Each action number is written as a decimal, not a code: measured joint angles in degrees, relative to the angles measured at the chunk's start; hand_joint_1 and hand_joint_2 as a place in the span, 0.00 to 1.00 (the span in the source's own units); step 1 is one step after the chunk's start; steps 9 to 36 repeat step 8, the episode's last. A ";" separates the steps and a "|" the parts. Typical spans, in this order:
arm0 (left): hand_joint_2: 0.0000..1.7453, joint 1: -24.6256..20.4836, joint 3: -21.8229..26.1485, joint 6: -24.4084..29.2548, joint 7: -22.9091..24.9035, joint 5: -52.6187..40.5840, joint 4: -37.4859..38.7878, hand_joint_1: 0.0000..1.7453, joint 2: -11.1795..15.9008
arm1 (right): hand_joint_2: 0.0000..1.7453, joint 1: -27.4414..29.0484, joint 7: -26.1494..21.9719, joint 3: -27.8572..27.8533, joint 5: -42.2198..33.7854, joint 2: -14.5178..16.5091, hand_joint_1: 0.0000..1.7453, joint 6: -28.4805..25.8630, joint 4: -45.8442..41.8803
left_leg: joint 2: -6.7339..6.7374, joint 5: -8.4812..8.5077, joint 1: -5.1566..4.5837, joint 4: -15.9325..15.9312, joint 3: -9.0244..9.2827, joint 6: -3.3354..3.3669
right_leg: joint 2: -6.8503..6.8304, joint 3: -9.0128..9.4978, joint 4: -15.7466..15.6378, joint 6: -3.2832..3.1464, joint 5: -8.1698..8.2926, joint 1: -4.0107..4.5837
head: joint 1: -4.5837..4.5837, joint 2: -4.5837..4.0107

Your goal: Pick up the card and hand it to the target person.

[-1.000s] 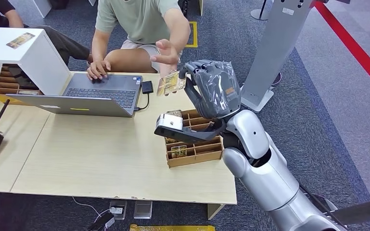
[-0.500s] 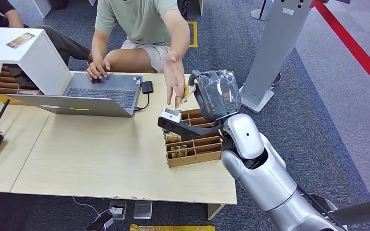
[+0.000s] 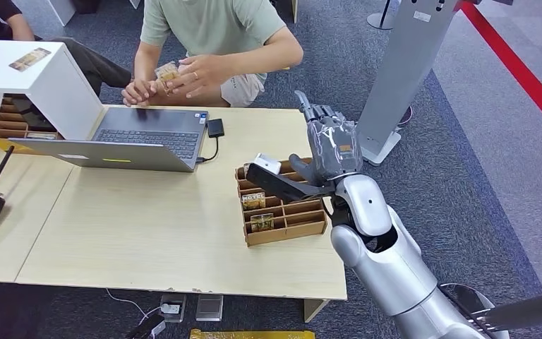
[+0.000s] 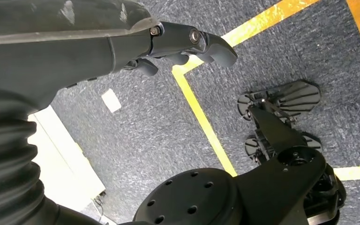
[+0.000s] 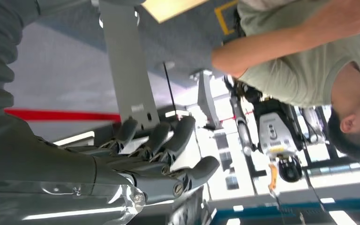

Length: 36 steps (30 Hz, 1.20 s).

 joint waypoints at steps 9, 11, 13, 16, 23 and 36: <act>1.00 -0.01 0.00 -0.06 -0.04 0.28 0.76 0.00 0.01 | 1.00 6.56 -0.78 -3.73 -22.21 -2.20 0.00 4.81 -7.84 | 0.00 0.00 0.00 0.00 0.00 0.00 | 0.00 0.00 -0.01 0.00 0.00 0.00 | 0.01 0.00; 1.00 -0.01 0.00 -0.06 -0.04 0.28 0.76 0.00 0.01 | 1.00 6.56 -0.78 -3.73 -22.21 -2.20 0.00 4.81 -7.84 | 0.00 0.00 0.00 0.00 0.00 0.00 | 0.00 0.00 -0.01 0.00 0.00 0.00 | 0.01 0.00; 1.00 -0.01 0.00 -0.06 -0.04 0.28 0.76 0.00 0.01 | 1.00 6.56 -0.78 -3.73 -22.21 -2.20 0.00 4.81 -7.84 | 0.00 0.00 0.00 0.00 0.00 0.00 | 0.00 0.00 -0.01 0.00 0.00 0.00 | 0.01 0.00; 1.00 -0.01 0.00 -0.06 -0.04 0.28 0.76 0.00 0.01 | 1.00 6.56 -0.78 -3.73 -22.21 -2.20 0.00 4.81 -7.84 | 0.00 0.00 0.00 0.00 0.00 0.00 | 0.00 0.00 -0.01 0.00 0.00 0.00 | 0.01 0.00; 1.00 -0.01 0.00 -0.06 -0.04 0.28 0.76 0.00 0.01 | 1.00 6.56 -0.78 -3.73 -22.21 -2.20 0.00 4.81 -7.84 | 0.00 0.00 0.00 0.00 0.00 0.00 | 0.00 0.00 -0.01 0.00 0.00 0.00 | 0.01 0.00; 1.00 -0.01 0.00 -0.06 -0.04 0.28 0.76 0.00 0.01 | 1.00 6.56 -0.78 -3.73 -22.21 -2.20 0.00 4.81 -7.84 | 0.00 0.00 0.00 0.00 0.00 0.00 | 0.00 0.00 -0.01 0.00 0.00 0.00 | 0.01 0.00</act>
